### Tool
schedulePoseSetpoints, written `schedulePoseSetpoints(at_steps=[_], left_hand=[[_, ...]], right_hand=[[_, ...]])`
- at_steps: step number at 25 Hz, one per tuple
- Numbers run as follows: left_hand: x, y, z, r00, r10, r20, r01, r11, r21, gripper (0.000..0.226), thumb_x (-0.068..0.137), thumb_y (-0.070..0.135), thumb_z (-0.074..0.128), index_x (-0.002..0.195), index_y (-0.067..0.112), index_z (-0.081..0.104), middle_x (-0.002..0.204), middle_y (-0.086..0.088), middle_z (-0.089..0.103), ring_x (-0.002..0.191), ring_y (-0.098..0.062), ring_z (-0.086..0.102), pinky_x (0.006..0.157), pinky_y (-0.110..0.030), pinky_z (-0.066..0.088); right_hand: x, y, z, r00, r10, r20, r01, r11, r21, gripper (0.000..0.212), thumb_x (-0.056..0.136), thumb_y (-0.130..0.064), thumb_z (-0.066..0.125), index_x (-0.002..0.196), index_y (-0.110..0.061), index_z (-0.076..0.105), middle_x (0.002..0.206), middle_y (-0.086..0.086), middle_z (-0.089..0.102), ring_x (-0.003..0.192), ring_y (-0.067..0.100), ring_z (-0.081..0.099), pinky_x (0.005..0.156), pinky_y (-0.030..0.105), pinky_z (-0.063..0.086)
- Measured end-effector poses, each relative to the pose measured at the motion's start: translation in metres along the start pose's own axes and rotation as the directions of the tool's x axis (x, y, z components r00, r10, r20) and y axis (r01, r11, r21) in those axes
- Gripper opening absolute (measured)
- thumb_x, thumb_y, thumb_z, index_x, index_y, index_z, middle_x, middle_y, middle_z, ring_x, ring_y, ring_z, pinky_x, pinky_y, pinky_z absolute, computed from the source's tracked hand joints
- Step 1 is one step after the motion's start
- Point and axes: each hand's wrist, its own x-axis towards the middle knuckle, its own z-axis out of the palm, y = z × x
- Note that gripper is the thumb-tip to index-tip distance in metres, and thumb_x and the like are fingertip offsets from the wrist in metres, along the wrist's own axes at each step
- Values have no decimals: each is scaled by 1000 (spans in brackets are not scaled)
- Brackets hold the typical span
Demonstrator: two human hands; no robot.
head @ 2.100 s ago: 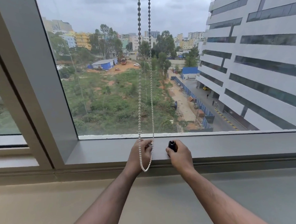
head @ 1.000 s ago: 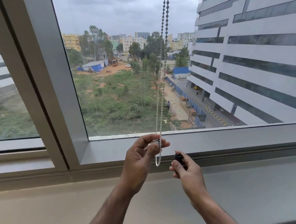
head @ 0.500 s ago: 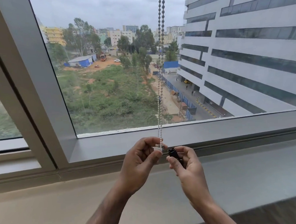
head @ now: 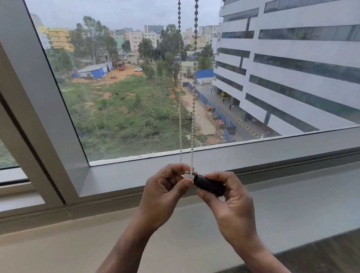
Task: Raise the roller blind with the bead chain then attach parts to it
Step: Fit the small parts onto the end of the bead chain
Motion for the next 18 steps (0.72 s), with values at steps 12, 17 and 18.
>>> schedulePoseSetpoints(at_steps=[12, 17, 18], left_hand=[[-3, 1, -4, 1000, 4, 8, -5, 1000, 15, 20, 89, 8, 71, 107, 15, 74, 83, -24, 69, 66, -4, 59, 64, -17, 50], [-3, -4, -5, 1000, 1, 16, -1, 1000, 4, 18, 91, 8, 71, 108, 13, 74, 78, 5, 70, 67, -2, 60, 66, -16, 51], [-3, -5, -6, 1000, 3, 23, -3, 1000, 2, 17, 91, 10, 72, 108, 13, 74, 78, 6, 70, 67, -2, 60, 66, -16, 51]], right_hand=[[5, 4, 2, 911, -412, 26, 397, 857, -327, 25, 77, 4, 85, 95, -7, 71, 102, -3, 69, 99, 20, 68, 86, 21, 52], [8, 6, 1, 900, -436, 14, 411, 838, -359, 23, 78, 2, 85, 94, -7, 72, 100, -1, 69, 97, 21, 68, 83, 26, 55], [9, 6, 1, 898, -440, 18, 416, 834, -362, 23, 78, 3, 86, 93, -6, 72, 100, -1, 69, 96, 22, 68, 82, 27, 56]])
